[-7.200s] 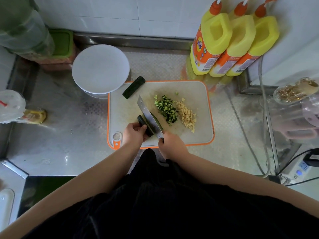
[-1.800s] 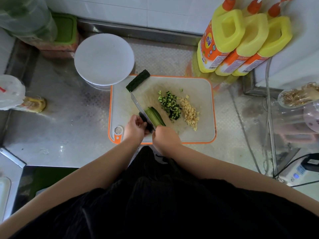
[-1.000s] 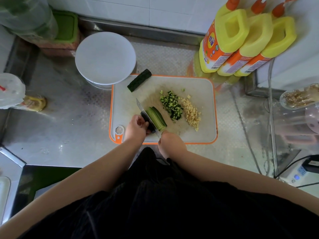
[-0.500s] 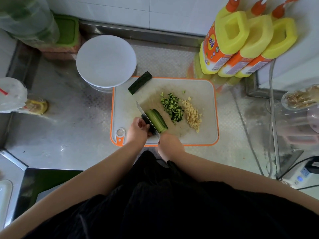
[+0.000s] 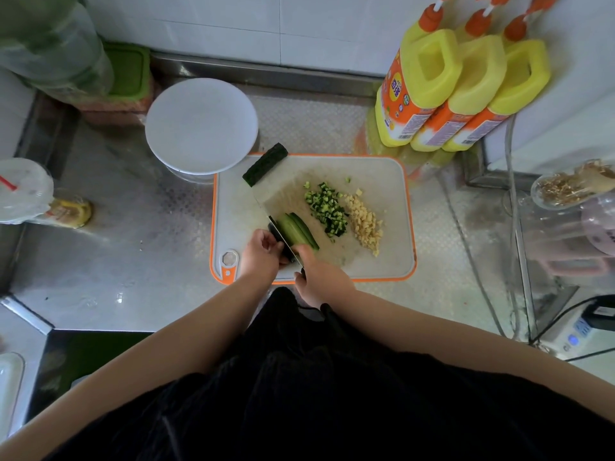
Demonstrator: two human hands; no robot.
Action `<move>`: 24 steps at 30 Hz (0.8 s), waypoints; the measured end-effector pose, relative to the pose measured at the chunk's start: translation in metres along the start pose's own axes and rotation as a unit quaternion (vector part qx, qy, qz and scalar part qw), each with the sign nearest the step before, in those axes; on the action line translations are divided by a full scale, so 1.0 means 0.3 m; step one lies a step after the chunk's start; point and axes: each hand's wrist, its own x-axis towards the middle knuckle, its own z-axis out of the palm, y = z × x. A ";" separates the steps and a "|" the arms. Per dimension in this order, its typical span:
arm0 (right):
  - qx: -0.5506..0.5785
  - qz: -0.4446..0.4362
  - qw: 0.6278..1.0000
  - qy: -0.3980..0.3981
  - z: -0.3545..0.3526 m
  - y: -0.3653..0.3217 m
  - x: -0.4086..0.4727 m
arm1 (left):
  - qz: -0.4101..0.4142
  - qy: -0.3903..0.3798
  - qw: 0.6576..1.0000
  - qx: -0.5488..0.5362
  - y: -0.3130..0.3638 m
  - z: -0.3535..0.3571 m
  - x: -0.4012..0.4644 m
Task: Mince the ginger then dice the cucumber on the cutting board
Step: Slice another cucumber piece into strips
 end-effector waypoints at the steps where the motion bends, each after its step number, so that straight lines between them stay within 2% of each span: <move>1: -0.001 0.001 1.000 0.003 -0.003 -0.001 -0.001 | 0.002 0.001 1.000 0.002 -0.001 0.000 0.000; 8: -0.061 0.005 0.998 0.000 -0.015 -0.002 -0.002 | 0.010 0.001 1.000 0.010 -0.008 0.000 0.004; 16: -0.076 0.030 0.997 -0.003 -0.012 0.006 0.006 | 0.023 0.000 1.000 0.011 -0.024 -0.002 0.013; 20: -0.055 0.033 0.998 0.027 -0.024 0.001 -0.008 | 0.029 0.004 1.000 0.007 -0.029 -0.001 0.014; 24: -0.019 0.071 0.997 -0.001 -0.041 -0.002 -0.014 | 0.023 -0.005 1.000 -0.010 -0.025 0.000 0.015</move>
